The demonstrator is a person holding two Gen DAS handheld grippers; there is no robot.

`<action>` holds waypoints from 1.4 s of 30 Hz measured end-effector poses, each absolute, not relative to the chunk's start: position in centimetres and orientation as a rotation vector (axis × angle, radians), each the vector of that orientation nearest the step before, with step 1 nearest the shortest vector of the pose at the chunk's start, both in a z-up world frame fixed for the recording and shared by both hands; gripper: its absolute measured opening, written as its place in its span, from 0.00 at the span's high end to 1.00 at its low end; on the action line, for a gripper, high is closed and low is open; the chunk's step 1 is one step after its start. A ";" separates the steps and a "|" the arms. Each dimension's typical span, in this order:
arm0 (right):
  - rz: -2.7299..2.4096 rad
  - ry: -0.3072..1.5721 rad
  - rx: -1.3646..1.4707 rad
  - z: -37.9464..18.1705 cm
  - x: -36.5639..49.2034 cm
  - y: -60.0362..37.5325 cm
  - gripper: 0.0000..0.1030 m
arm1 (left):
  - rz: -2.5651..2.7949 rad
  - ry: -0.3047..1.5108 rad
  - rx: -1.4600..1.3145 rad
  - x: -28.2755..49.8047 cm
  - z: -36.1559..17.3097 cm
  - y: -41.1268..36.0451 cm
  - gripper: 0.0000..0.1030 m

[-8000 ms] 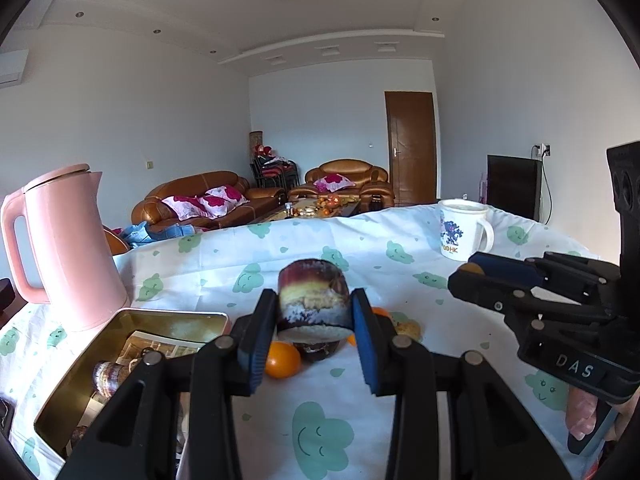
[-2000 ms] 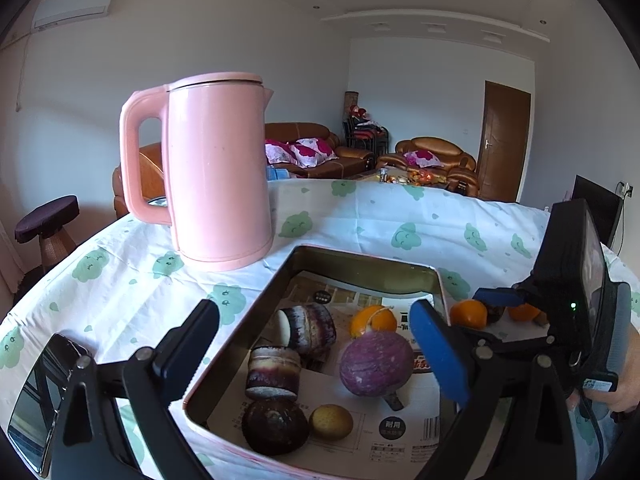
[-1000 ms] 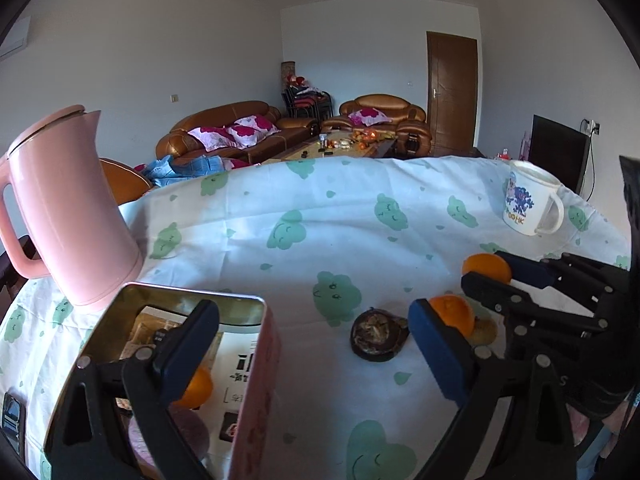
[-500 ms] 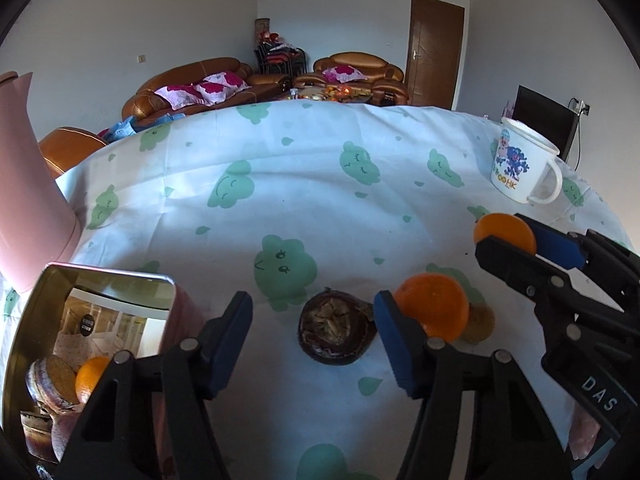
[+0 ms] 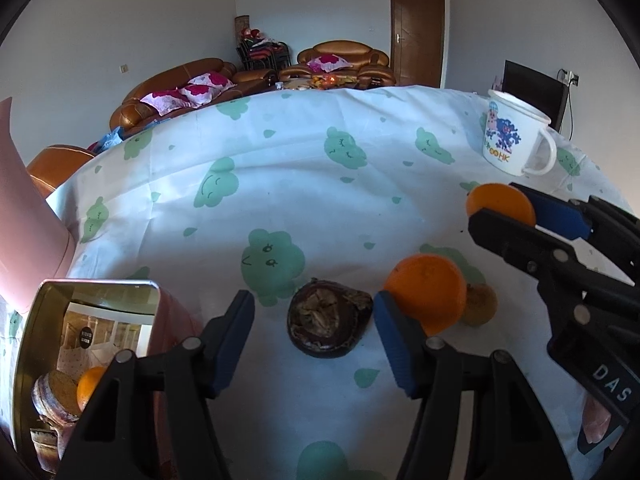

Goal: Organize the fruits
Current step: 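Close the left tool on the dark brown root while the right tool holds the orange, then lift the dark brown root with the left tool while the right tool lifts the orange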

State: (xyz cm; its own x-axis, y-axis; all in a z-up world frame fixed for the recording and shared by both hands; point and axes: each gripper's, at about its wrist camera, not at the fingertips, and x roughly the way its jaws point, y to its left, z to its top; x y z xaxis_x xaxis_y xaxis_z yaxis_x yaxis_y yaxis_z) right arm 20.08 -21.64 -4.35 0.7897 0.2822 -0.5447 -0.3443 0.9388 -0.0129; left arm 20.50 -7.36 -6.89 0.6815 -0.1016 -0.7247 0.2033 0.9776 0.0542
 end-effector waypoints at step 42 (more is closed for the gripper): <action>0.357 0.468 -0.116 -3.5 18.4 -21.8 0.64 | -0.136 0.628 0.066 17.7 -4.7 -5.7 0.56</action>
State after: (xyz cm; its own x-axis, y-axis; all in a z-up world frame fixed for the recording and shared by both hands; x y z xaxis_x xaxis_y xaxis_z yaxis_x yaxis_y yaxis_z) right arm 18.42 -21.82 -3.48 0.8320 0.3097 -0.4603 -0.3624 0.9316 -0.0281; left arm 17.70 -5.66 -4.72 0.8010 -0.1063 -0.5892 0.1464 0.9890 0.0205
